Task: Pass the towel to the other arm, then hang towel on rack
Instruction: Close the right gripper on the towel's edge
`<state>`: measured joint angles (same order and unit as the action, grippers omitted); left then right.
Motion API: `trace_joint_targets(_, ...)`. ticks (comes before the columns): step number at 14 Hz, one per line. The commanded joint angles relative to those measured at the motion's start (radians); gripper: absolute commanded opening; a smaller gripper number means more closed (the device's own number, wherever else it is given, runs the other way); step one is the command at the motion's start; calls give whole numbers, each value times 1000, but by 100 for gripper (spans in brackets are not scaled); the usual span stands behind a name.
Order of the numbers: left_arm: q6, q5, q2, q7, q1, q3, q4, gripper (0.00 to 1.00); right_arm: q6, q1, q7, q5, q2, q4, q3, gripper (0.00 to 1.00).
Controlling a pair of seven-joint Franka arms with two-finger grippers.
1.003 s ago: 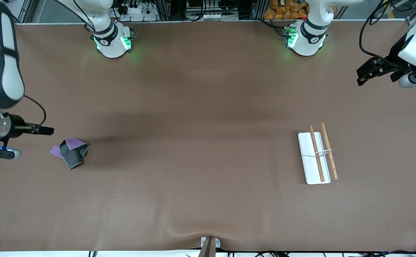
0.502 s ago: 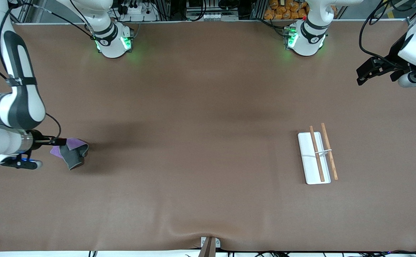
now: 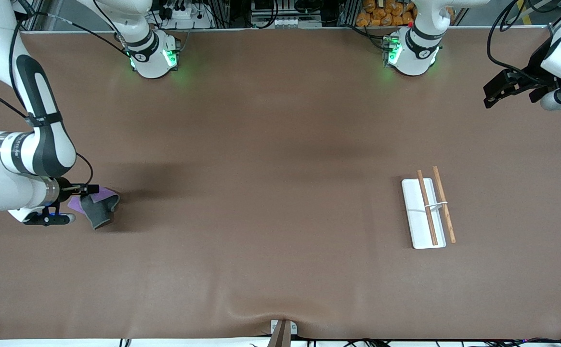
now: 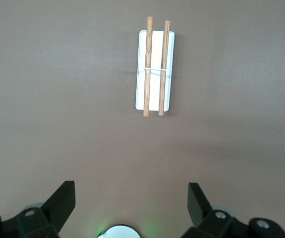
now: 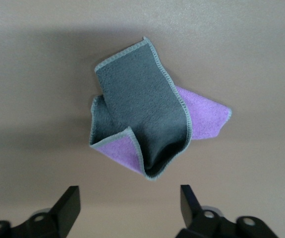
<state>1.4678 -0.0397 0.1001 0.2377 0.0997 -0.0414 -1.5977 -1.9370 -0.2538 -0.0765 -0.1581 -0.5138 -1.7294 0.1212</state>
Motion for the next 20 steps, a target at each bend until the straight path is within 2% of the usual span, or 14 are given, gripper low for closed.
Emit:
trace_joint_targets(1,-14,13,21,-9,0,-5,1,100,-42,-4,-11,-66,-3,-10,15,64)
trace_joint_targets(3,-14,15,23,-9,2,-6,1,100,-59,-7,-14,-123,-21,-9,17,61)
trace_joint_targets(11,-14,21,21,-9,3,-8,1,100,-109,-7,-5,-103,-61,-48,20,61)
trace_joint_targets(12,-14,23,23,-9,3,-8,1,100,-108,-4,-3,-80,-58,-56,20,58)
trace_joint_targets(15,-12,34,21,-9,3,-8,-4,100,-99,-1,-3,-64,-55,-56,20,14)
trace_joint_targets(16,-12,34,20,-9,3,-8,-4,100,-99,1,-3,-64,-54,-56,20,3)
trace_joint_targets(17,-12,34,18,-9,3,-8,-4,100,-93,1,-2,-64,-52,-55,21,0)
trace_joint_targets(20,-14,35,21,-9,2,-8,-5,100,-82,1,0,-64,-43,-44,23,0)
